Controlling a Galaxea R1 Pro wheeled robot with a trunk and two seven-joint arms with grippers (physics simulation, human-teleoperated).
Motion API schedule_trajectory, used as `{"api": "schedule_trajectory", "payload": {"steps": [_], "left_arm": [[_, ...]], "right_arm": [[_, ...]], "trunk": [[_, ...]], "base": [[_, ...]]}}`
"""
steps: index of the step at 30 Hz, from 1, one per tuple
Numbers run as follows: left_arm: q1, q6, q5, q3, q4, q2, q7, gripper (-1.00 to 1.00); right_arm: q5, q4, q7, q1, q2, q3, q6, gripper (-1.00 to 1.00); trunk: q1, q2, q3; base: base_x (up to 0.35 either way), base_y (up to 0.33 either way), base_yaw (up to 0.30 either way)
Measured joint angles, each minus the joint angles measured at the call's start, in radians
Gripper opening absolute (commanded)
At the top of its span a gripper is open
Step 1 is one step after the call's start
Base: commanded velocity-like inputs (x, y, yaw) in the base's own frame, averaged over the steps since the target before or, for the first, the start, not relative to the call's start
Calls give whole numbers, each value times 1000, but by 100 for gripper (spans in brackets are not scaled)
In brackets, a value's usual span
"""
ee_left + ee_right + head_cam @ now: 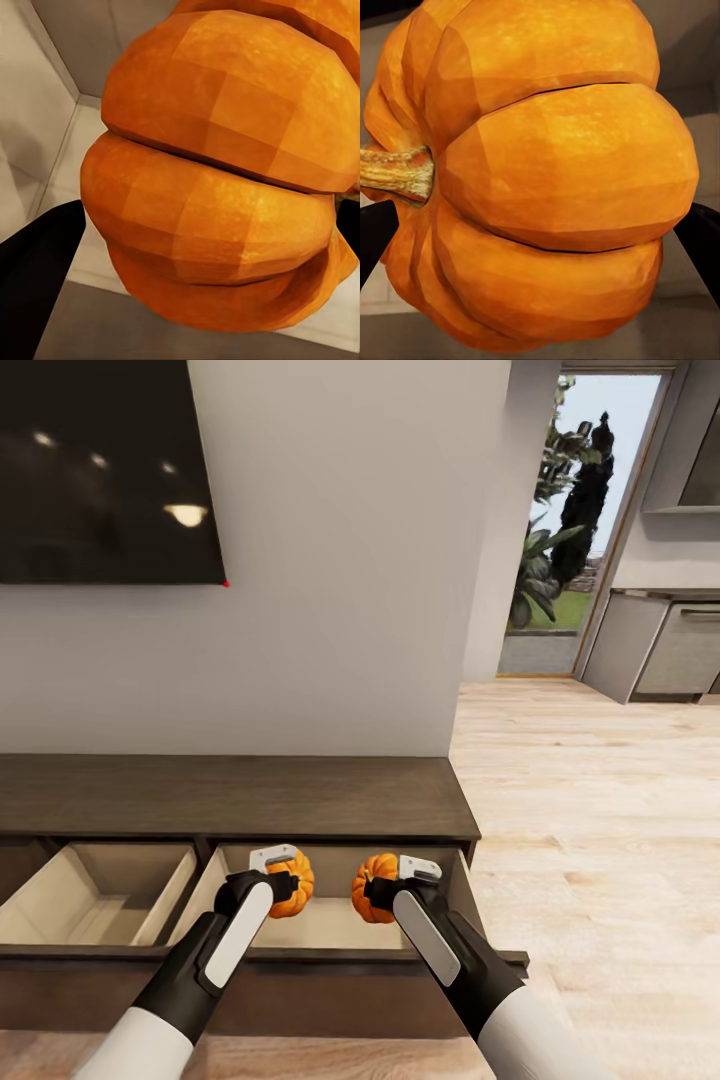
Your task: Place each of the two pumpkins and all three candles from the living room inside a cabinet in the living room (use any cabinet), then make sure every cabinet is closed, and position the cauldron so it is next to a table in the living room.
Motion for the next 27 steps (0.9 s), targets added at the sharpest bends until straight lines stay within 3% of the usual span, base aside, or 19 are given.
{"api": "schedule_trajectory", "payload": {"steps": [18,24,27], "left_arm": [[1,-2,1,6,5,3,-3,-100],[2,-1,1,5,5,3,-1,-100],[2,-1,0,-1,5,1,2,-100]], "right_arm": [[-1,1,-2,0,2,1,0,-100],[3,23,-2,0,1,0,1,-100],[32,30,-3,0,1,-2,0,-100]], "trunk": [[0,0,0],[3,-1,-23],[4,-2,-35]], "base": [[25,0,0],[0,0,0],[0,0,0]]}}
